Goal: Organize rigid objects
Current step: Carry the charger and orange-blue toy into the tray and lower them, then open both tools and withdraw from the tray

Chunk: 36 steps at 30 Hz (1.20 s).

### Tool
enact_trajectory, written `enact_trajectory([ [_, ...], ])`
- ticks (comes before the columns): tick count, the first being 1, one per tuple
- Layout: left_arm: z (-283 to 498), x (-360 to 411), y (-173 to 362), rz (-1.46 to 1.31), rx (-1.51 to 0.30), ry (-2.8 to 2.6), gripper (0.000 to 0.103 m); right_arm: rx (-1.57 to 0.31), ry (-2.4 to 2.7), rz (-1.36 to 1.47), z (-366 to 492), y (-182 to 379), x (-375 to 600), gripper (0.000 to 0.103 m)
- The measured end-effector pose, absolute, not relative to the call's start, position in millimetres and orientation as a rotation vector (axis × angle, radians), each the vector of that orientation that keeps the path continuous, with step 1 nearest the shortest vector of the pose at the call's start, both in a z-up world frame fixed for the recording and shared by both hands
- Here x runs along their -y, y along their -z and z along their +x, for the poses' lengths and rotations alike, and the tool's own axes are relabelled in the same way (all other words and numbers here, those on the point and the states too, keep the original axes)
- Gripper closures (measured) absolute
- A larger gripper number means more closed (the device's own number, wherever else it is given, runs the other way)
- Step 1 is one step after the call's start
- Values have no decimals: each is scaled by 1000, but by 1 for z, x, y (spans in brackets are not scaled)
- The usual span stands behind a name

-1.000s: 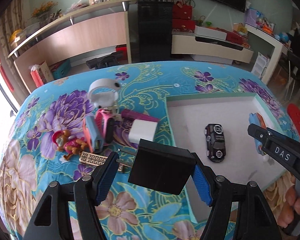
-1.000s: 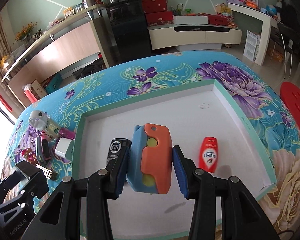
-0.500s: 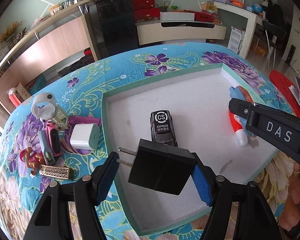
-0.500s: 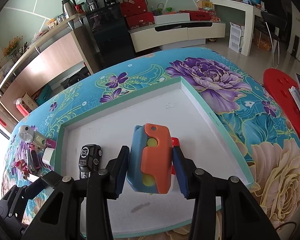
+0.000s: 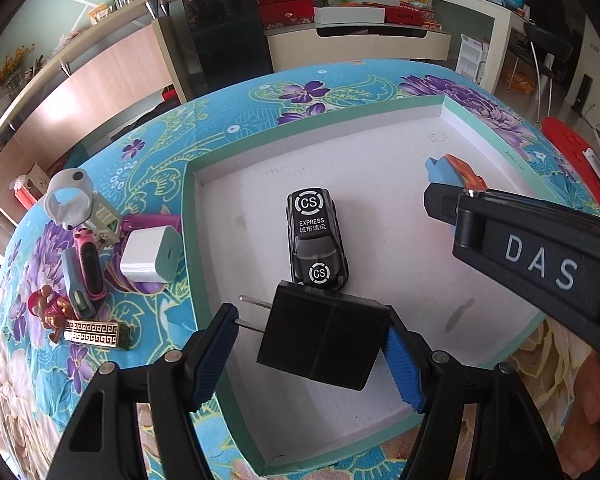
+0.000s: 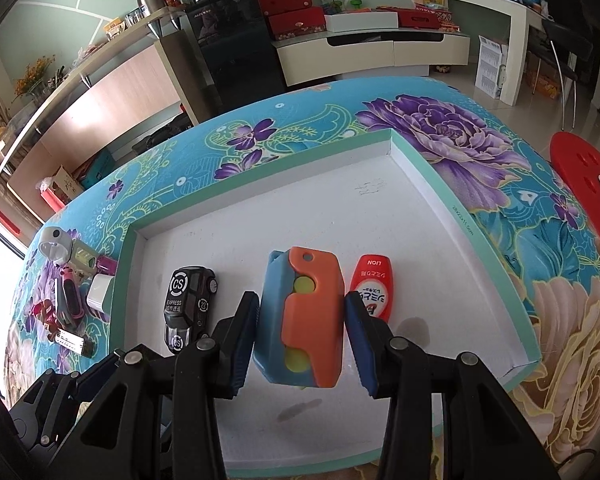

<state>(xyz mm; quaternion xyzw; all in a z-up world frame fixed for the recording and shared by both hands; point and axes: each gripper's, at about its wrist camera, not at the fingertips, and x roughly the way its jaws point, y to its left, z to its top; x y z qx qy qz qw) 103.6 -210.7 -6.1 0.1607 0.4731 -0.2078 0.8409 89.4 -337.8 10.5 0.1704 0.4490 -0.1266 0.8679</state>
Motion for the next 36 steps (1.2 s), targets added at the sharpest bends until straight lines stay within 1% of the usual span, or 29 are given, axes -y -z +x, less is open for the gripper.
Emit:
enact_trajectory([
  [19,106,210,10,344,-1011,417,28,-1008,246,362,99,-1,337,57],
  [23,106,210,9,342,-1010,409,18,-1002,246,374,98,-2,339,57],
  [24,106,209,9,340,-1009,409,17,-995,245,377,97,-4,339,56],
  [26,106,209,7,337,-1007,409,15,-985,241,379,96,-6,339,49],
  [27,106,209,7,335,-1006,409,13,-981,242,376,95,-8,339,48],
  [36,102,200,-17,295,-947,419,4,-883,260,365,82,-34,340,48],
])
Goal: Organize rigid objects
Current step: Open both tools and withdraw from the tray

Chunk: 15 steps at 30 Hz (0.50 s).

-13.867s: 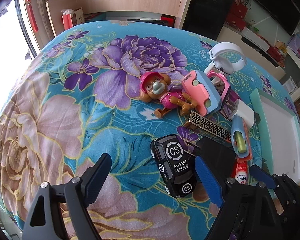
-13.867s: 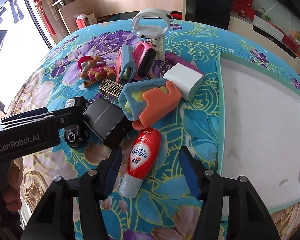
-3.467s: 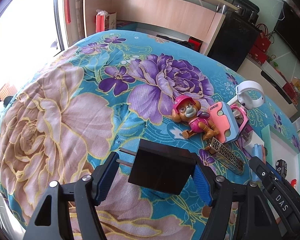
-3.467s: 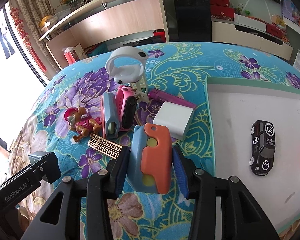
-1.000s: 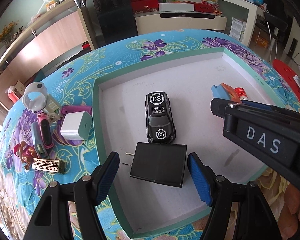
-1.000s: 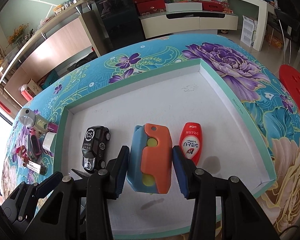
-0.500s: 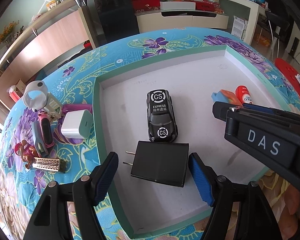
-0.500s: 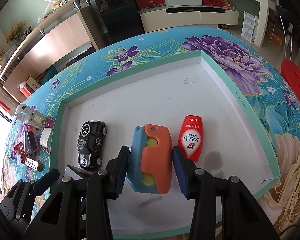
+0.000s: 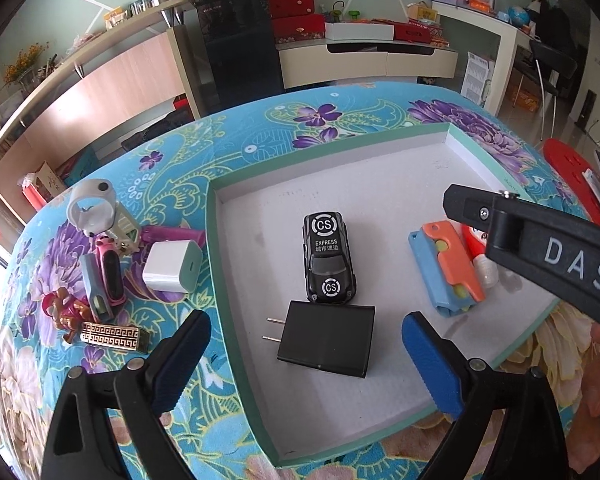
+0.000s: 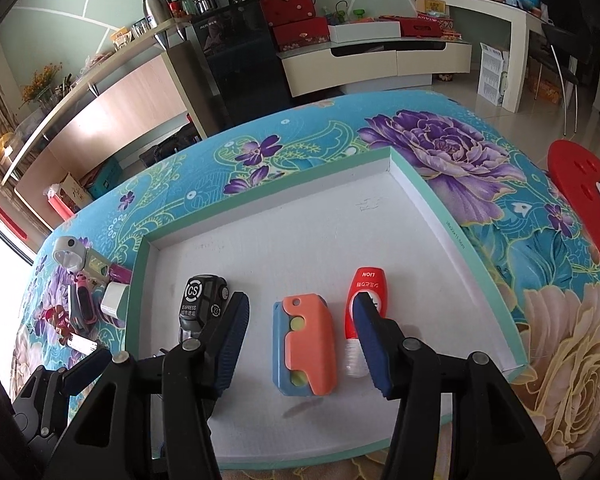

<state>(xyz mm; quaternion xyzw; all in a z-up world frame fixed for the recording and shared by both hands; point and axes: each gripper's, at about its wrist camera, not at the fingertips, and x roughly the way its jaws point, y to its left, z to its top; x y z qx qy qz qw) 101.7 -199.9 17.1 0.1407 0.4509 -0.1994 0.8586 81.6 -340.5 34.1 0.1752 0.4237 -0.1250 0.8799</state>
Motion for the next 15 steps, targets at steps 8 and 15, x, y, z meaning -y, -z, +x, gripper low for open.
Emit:
enact_trajectory([
  [8,106,181,-31,264,-911,371,4,-844,295,390,75,-42,349,48],
  [15,123,145,-30,217,-915,228,4,-869,295,379,78,-35,347,48],
])
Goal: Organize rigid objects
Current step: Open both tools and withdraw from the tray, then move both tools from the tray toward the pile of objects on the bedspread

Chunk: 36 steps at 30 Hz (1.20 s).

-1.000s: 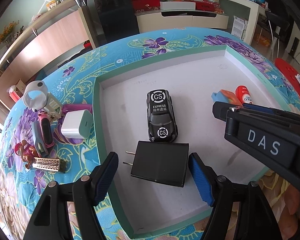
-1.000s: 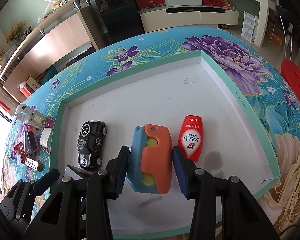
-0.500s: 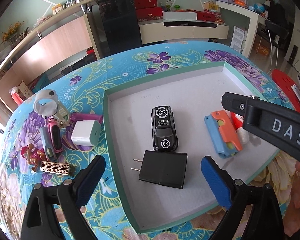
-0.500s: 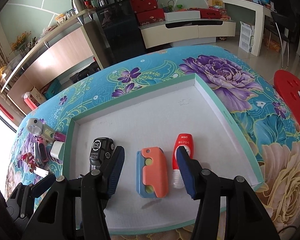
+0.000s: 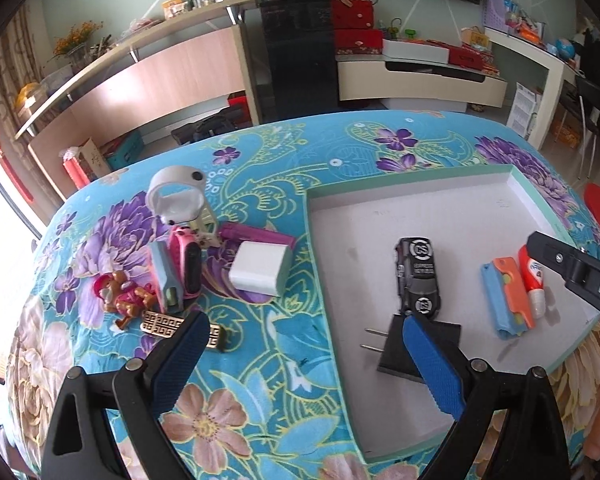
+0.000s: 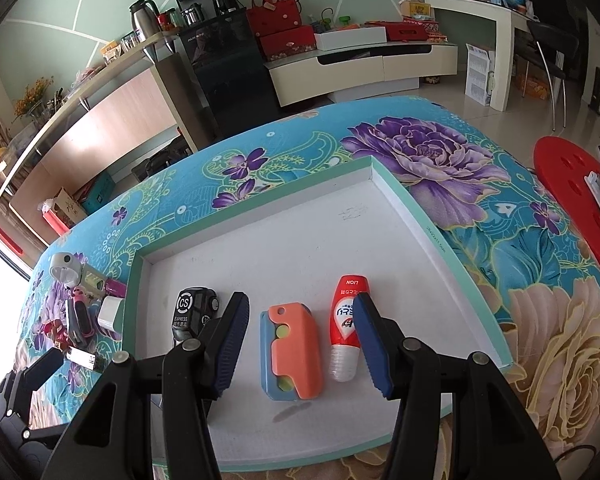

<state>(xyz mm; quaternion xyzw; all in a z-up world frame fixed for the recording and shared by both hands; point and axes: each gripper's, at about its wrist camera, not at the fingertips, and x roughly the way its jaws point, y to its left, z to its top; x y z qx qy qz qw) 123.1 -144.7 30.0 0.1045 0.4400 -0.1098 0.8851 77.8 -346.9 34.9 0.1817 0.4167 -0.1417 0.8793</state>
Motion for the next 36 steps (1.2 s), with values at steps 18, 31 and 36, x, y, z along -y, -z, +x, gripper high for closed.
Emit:
enact_trajectory([
  [18,141,99,-19,133,-949,65,0,-950,279,310,93,-17,329,36],
  [31,148,81,-11,64,-978,10,0,-900,287,299,93,-20,328,3],
  [36,148,76,-14,41,-977,12,0,-896,280,297,95,-19,326,3],
])
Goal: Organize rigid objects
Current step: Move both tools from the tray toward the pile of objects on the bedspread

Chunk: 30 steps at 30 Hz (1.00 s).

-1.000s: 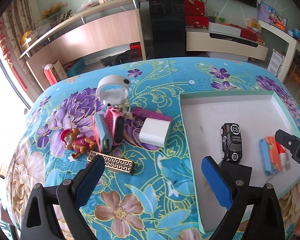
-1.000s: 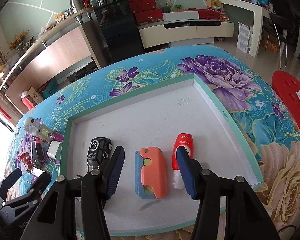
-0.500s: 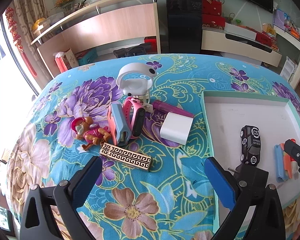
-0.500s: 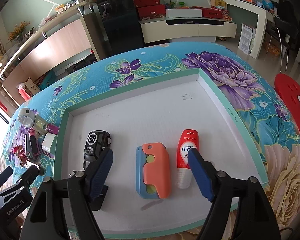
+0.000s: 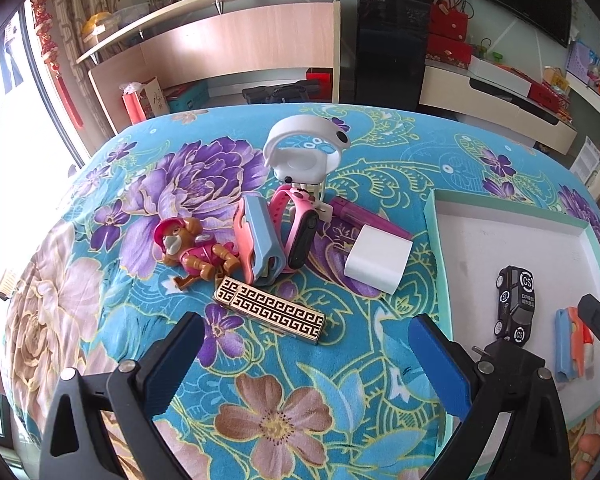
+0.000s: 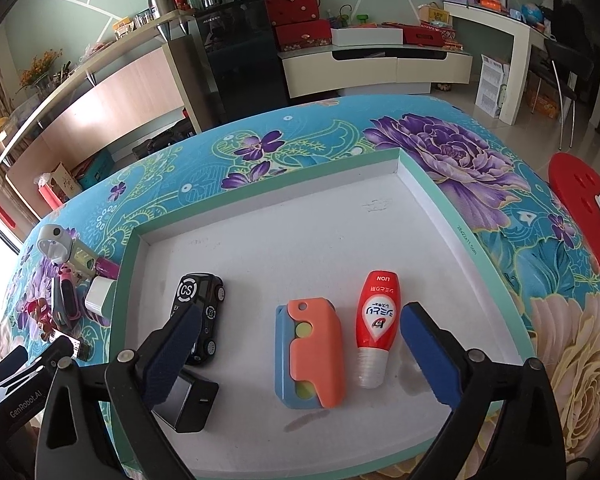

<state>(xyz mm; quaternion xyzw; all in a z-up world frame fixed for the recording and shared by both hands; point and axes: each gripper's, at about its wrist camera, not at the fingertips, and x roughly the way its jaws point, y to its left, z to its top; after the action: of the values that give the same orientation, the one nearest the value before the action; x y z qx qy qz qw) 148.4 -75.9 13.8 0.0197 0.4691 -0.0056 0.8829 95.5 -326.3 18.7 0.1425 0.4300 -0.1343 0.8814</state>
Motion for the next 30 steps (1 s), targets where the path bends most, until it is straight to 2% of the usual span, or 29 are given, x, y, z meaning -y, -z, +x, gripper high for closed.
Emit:
enact_trajectory([
  [17,154,65,-49,-8,-919,-4,0,-772,235,179,107,-37,287,3],
  [30,175,40,-64,-53,-897,-57,0,-809,209,204,119,-29,259,3],
])
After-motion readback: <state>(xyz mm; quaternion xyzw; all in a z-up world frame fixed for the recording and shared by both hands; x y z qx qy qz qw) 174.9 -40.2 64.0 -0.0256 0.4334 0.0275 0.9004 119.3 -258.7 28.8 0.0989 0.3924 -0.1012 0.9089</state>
